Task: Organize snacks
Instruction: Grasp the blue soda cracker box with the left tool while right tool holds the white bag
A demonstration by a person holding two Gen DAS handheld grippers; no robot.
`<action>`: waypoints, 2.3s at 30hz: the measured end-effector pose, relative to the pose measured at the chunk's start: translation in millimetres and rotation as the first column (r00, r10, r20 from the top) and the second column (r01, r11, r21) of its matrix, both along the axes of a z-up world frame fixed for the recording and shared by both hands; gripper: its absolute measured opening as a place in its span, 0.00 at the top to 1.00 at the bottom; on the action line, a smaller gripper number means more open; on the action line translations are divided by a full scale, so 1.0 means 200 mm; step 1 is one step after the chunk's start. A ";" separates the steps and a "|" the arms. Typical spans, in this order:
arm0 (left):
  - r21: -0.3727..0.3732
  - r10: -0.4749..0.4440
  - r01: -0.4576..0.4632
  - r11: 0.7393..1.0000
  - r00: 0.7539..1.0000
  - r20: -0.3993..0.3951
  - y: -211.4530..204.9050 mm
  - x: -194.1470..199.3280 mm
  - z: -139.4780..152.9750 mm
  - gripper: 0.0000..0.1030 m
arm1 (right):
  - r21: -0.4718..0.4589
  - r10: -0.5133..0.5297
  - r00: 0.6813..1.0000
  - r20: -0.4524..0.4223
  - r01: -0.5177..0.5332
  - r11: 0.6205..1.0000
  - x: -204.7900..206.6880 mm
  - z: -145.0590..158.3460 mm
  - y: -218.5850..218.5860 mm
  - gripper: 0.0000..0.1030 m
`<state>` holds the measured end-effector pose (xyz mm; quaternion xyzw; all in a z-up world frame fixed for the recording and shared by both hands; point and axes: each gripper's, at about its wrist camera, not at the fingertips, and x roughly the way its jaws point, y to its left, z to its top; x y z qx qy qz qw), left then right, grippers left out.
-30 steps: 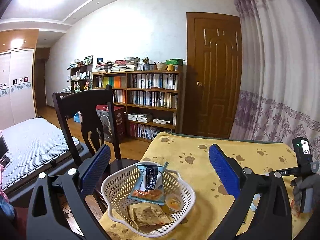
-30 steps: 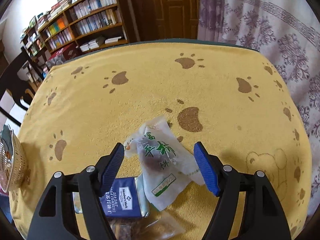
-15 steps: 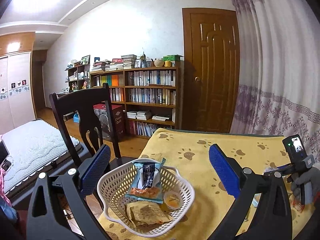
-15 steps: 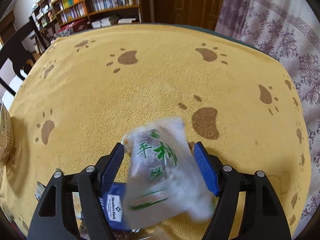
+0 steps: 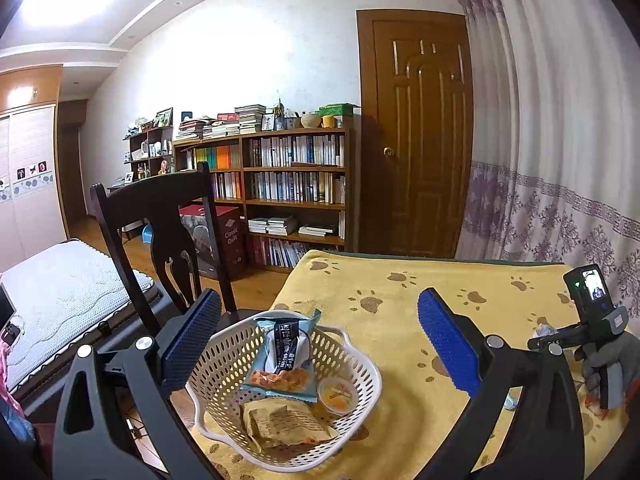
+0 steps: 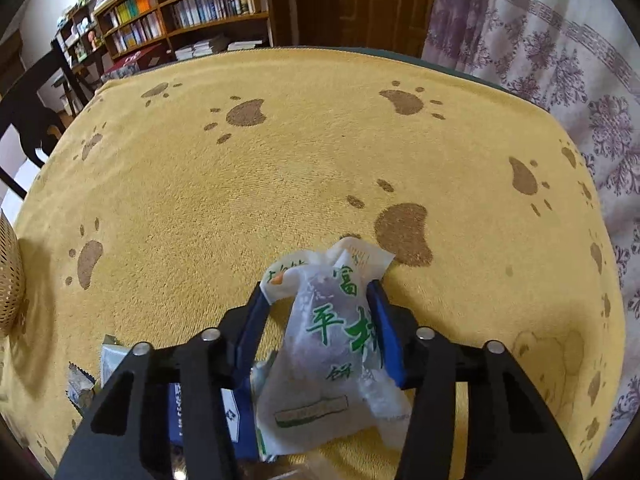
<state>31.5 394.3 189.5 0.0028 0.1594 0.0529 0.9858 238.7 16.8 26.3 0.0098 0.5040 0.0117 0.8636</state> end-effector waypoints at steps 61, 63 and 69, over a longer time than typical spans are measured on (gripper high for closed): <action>0.095 -0.491 0.649 0.755 0.655 -0.574 -1.29 0.59 -0.77 0.03 | 0.485 -0.036 0.973 0.229 -0.082 0.871 -0.86 0.04 -0.42 0.68; 0.095 -0.503 0.673 0.733 0.632 -0.590 -1.31 0.58 -0.78 0.03 | 0.484 -0.032 0.973 0.229 -0.085 0.871 -0.85 0.03 -0.42 0.68; 0.111 -0.476 0.666 0.738 0.629 -0.615 -1.30 0.62 -0.81 0.03 | 0.484 -0.029 0.974 0.223 -0.084 0.871 -0.85 0.02 -0.40 0.68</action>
